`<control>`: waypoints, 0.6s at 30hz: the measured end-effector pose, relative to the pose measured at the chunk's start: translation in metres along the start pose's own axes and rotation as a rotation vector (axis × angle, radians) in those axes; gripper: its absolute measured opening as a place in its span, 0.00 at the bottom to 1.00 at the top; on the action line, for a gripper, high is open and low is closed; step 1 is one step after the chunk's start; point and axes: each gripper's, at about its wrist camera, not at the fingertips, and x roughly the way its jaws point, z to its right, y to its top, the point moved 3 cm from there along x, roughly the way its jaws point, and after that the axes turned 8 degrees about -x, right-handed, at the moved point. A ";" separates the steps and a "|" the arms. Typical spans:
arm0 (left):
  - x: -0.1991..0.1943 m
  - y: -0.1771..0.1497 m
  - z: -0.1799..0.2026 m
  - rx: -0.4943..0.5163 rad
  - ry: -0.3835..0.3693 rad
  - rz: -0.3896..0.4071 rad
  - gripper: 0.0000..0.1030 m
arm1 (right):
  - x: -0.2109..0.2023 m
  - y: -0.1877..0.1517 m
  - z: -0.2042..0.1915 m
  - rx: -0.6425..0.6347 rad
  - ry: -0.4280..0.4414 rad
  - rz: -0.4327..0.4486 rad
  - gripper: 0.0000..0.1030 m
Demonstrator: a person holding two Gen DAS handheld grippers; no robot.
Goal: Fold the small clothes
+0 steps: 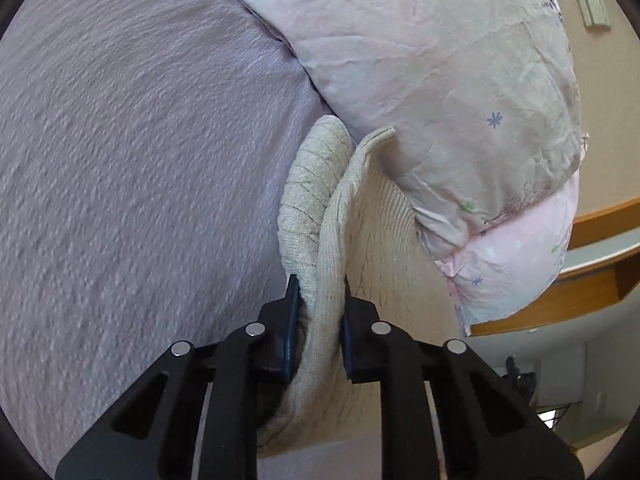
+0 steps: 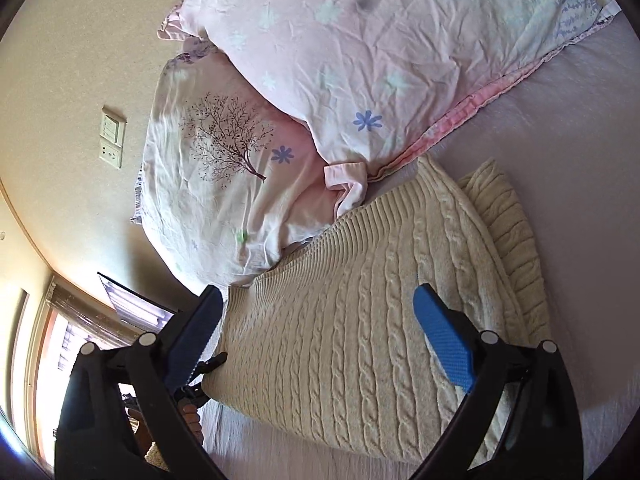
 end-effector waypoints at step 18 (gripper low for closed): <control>0.198 -0.229 0.234 0.161 -0.463 -0.678 0.46 | -0.078 -0.004 0.058 0.059 -0.107 0.104 0.93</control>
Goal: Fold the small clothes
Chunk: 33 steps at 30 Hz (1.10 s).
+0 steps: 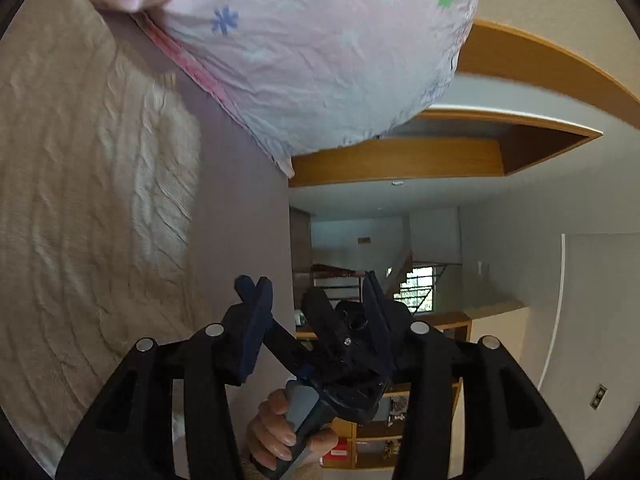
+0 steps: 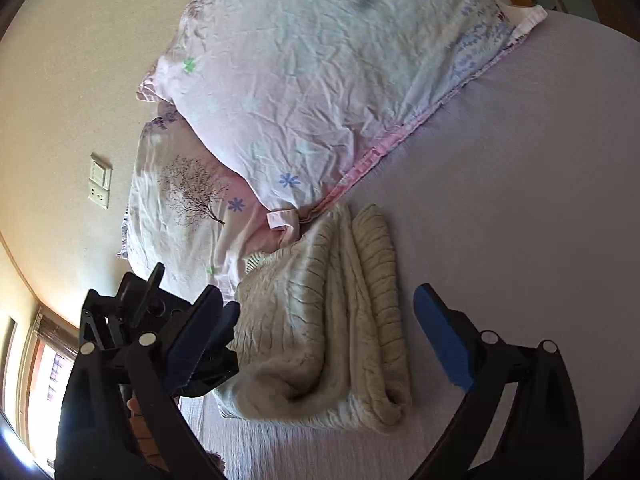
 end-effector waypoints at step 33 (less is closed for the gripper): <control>-0.142 0.015 -0.032 0.267 0.568 0.368 0.85 | 0.031 0.025 -0.013 -0.224 -0.205 -0.145 0.84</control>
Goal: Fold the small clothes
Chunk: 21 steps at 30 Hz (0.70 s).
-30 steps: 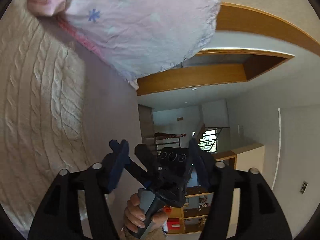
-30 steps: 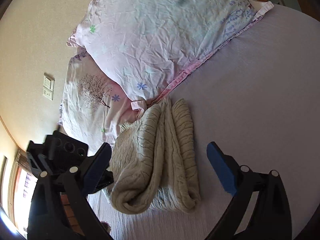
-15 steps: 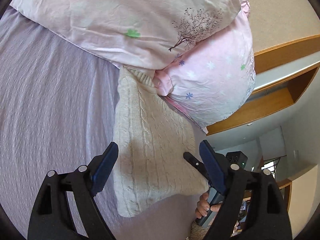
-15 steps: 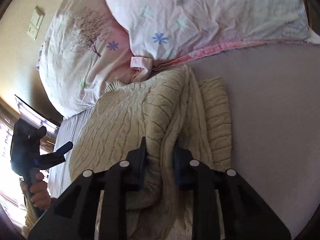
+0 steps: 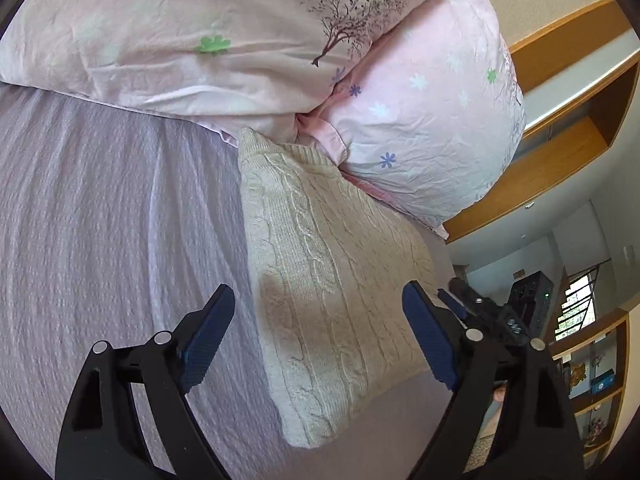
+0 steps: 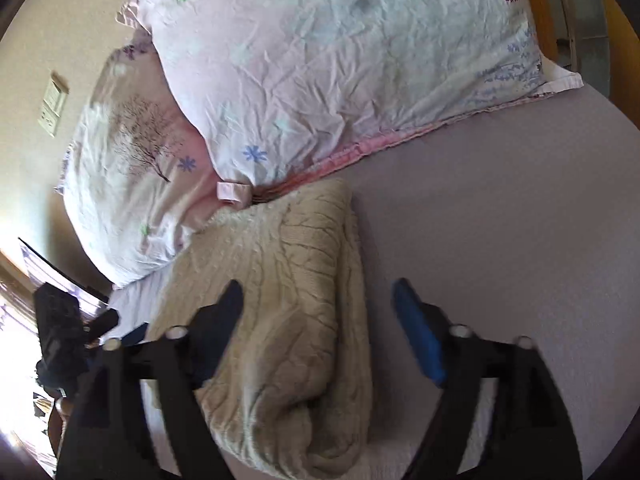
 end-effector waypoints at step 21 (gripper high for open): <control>-0.053 -0.028 -0.020 0.155 -0.036 -0.014 0.48 | 0.035 -0.049 -0.067 0.010 0.391 -0.169 0.28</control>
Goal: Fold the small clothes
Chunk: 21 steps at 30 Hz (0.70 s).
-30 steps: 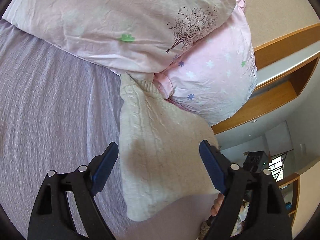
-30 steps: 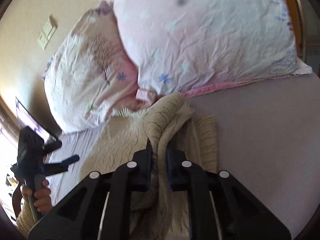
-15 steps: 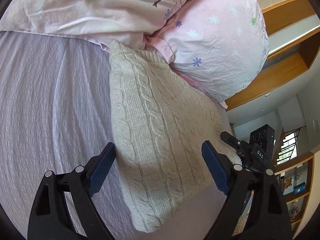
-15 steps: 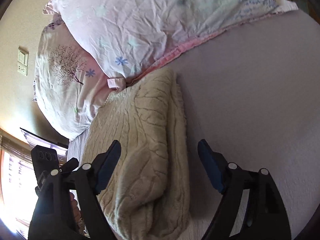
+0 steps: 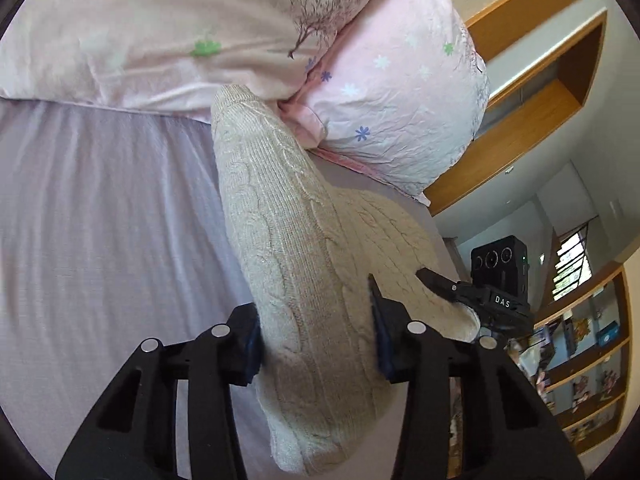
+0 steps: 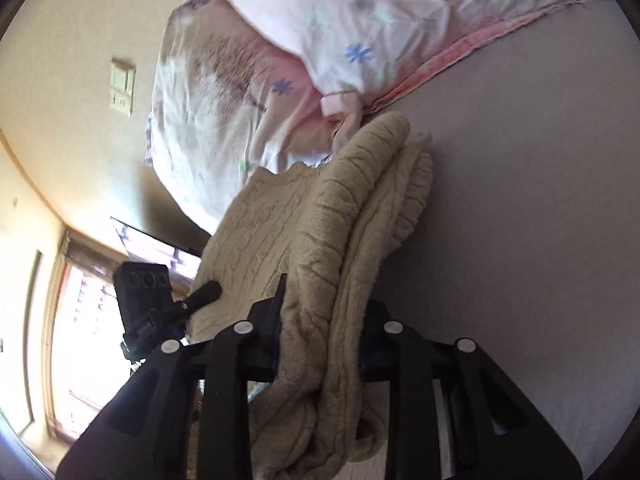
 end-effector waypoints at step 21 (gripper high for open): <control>0.010 -0.056 0.033 0.248 0.108 -0.034 0.63 | -0.004 0.020 -0.010 -0.137 -0.457 0.100 0.23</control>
